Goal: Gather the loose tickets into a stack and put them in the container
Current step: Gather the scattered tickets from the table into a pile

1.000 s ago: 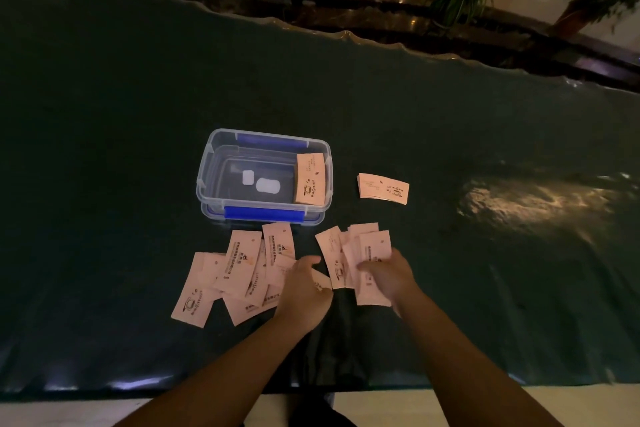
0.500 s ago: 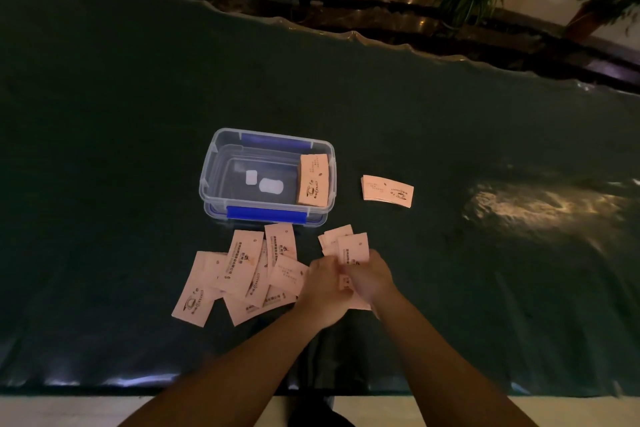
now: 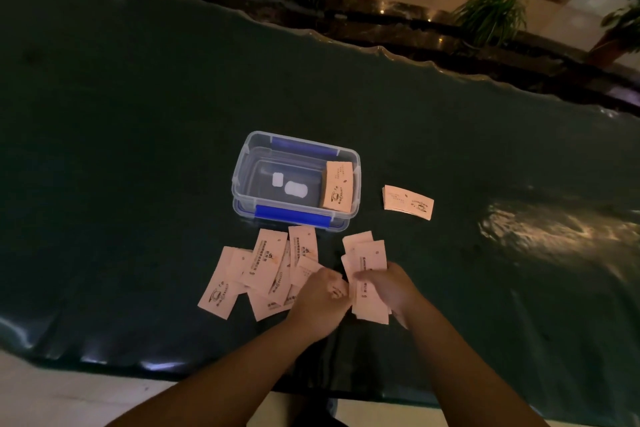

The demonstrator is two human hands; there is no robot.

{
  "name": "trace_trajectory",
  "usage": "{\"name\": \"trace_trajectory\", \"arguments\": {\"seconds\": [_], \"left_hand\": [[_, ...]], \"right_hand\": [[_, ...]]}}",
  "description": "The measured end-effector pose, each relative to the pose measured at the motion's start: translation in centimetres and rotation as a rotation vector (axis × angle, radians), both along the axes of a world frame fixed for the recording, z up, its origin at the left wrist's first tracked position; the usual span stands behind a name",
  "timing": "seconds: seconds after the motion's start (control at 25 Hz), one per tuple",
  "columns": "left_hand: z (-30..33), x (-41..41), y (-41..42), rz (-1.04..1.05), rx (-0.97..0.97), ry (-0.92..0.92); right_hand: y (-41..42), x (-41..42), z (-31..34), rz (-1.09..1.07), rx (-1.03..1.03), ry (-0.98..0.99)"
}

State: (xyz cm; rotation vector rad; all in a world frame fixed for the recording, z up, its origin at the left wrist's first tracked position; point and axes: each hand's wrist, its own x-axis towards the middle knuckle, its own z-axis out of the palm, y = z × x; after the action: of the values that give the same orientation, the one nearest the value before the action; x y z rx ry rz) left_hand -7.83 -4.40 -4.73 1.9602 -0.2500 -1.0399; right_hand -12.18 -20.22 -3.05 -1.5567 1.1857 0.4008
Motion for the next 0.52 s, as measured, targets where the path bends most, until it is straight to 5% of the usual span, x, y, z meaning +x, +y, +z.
{"name": "trace_trajectory", "arguments": {"seconds": [0.24,0.52], "left_hand": [[0.6,1.0,4.5,0.085,-0.003,0.012],[0.9,1.3,4.3,0.1,-0.101,0.08]], "right_hand": [[2.6,1.7,0.6,0.314,0.051,0.033],[4.9,2.2,0.2,0.23,0.039,-0.038]]}}
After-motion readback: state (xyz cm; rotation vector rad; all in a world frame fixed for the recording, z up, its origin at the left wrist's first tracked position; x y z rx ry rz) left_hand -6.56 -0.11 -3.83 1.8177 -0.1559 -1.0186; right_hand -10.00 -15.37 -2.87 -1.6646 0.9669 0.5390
